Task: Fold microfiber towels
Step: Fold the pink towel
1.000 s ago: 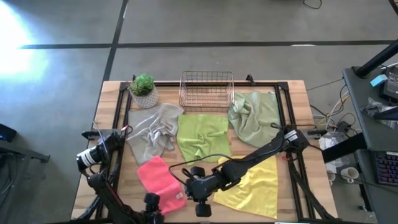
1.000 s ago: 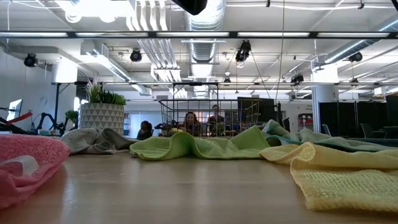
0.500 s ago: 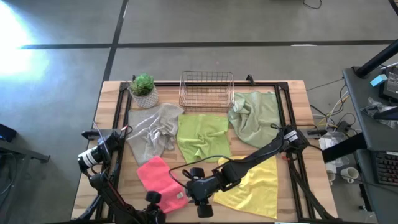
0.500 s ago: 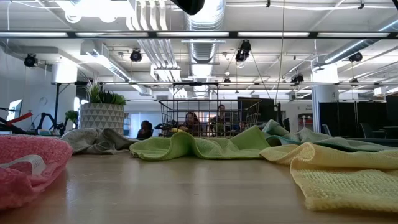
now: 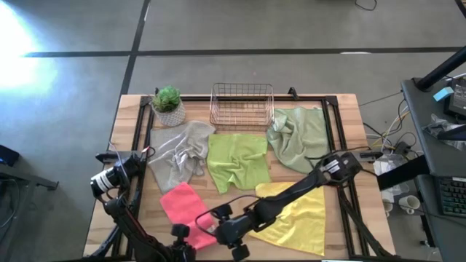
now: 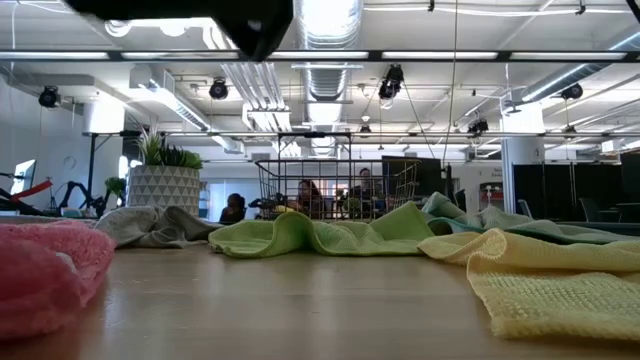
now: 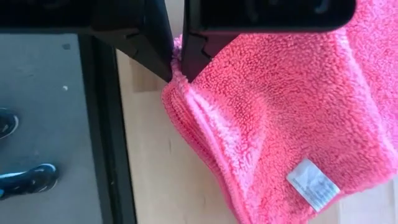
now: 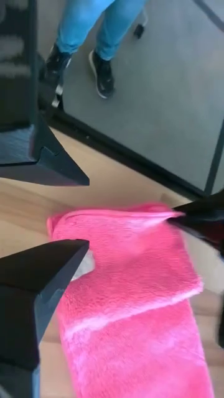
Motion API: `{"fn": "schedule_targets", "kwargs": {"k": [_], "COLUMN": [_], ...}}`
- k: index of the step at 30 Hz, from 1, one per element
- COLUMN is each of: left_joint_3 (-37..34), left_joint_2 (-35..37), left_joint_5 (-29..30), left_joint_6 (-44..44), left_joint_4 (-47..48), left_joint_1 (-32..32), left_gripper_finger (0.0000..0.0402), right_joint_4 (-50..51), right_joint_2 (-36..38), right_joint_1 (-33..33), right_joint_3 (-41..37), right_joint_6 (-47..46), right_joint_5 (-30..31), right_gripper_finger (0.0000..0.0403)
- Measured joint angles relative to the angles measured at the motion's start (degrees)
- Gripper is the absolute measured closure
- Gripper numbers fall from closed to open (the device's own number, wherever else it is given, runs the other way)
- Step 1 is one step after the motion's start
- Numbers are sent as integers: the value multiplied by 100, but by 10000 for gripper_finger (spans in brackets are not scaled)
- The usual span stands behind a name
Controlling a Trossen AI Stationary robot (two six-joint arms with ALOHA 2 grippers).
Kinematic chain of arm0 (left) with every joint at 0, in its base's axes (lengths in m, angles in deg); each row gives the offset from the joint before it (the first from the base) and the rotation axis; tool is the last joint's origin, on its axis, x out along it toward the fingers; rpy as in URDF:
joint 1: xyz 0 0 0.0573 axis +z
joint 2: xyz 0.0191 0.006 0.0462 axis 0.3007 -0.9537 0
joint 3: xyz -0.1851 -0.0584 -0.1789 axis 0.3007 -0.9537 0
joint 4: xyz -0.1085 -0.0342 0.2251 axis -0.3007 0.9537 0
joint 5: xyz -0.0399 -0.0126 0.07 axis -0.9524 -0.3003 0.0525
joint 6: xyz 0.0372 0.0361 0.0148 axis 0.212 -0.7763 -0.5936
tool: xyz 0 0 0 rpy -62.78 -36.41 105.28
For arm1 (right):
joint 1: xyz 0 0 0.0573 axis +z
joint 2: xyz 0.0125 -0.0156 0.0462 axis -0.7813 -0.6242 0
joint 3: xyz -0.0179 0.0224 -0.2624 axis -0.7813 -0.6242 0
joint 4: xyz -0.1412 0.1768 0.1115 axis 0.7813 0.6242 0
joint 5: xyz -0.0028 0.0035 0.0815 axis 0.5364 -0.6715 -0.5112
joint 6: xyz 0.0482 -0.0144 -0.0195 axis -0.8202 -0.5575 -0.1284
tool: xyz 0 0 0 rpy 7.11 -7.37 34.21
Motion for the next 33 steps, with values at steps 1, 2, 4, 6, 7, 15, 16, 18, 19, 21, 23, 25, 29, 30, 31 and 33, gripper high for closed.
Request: {"fn": "schedule_targets", "kwargs": {"k": [1,2,4,6,7,15,16,18,19,21,23,25,29,30,31,33], "left_joint_3": [0,0,0,0,0,0,0,0,0,0,0,0,0,0,0,0], "left_joint_2": [19,29,33,33,36,42,42,42,42,44,46,48,50,50,50,50], "left_joint_5": [1,2,1,3,6,3,3,1,1,-5,-12,-12,-12,-12,-12,-17], "left_joint_6": [-1,0,0,0,0,-6,-7,-7,-7,-7,-9,-9,-9,-9,-9,-9], "left_joint_4": [-4,-5,-7,-12,-9,-34,-34,-32,-36,-34,-54,-53,-55,-55,-53,-54], "left_joint_1": [7,7,10,28,38,136,140,162,162,175,176,181,184,184,188,203], "left_gripper_finger": [392,392,392,392,392,392,392,392,392,392,392,392,392,392,392,392], "right_joint_4": [-17,-22,-41,-167,-222,-475,-494,-494,-528,-500,-508,-473,-421,-410,-409,-405], "right_joint_2": [-56,-110,-210,-271,-300,-657,-672,-698,-728,-750,-791,-792,-792,-792,-794,-794], "right_joint_1": [0,0,0,0,0,-5,-11,-12,-18,-24,-52,-66,-66,-66,-66,-66], "right_joint_3": [2,2,2,2,2,-1,-1,0,6,6,4,4,-38,-52,-62,-76], "right_joint_6": [0,2,16,40,61,205,207,242,256,292,293,293,299,297,297,307], "right_joint_5": [0,-1,-2,0,-2,-12,-10,-7,12,165,165,141,135,134,134,132], "right_gripper_finger": [264,263,262,261,261,264,264,264,264,264,264,264,264,264,264,264]}}
